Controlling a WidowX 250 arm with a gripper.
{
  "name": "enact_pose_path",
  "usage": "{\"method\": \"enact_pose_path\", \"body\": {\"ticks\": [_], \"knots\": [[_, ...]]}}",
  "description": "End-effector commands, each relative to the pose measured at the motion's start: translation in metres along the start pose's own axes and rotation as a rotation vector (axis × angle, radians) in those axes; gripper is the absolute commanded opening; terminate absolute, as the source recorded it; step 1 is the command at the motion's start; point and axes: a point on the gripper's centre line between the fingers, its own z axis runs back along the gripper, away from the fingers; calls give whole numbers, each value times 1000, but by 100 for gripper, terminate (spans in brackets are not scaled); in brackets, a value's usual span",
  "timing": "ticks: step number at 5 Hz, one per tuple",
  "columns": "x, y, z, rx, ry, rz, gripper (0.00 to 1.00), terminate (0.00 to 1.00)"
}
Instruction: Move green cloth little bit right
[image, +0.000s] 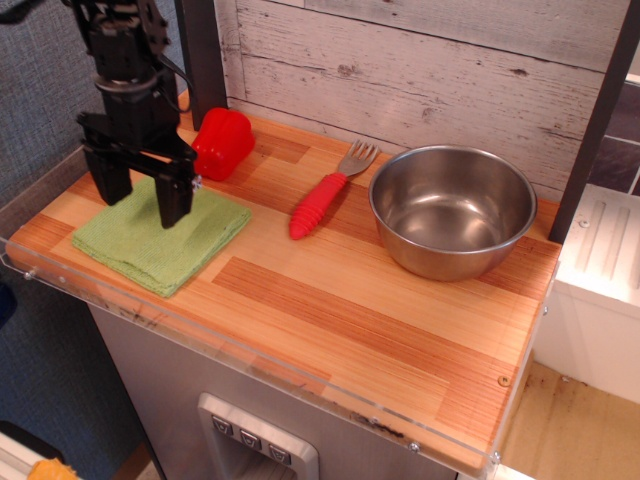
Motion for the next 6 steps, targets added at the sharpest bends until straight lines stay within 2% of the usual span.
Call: {"method": "enact_pose_path", "body": {"ticks": [1,3,4,5,6], "knots": [[11,-8,-12,23,21,-38,100,0],[6,-37,-21,-14,10,-86,100,0],[-5,-66,-16,-54,-3,-148,100,0],[-16,-102,-6,-73,-31,-211,100,0],[-19,-137,-4,-73,-31,-208,100,0]]}}
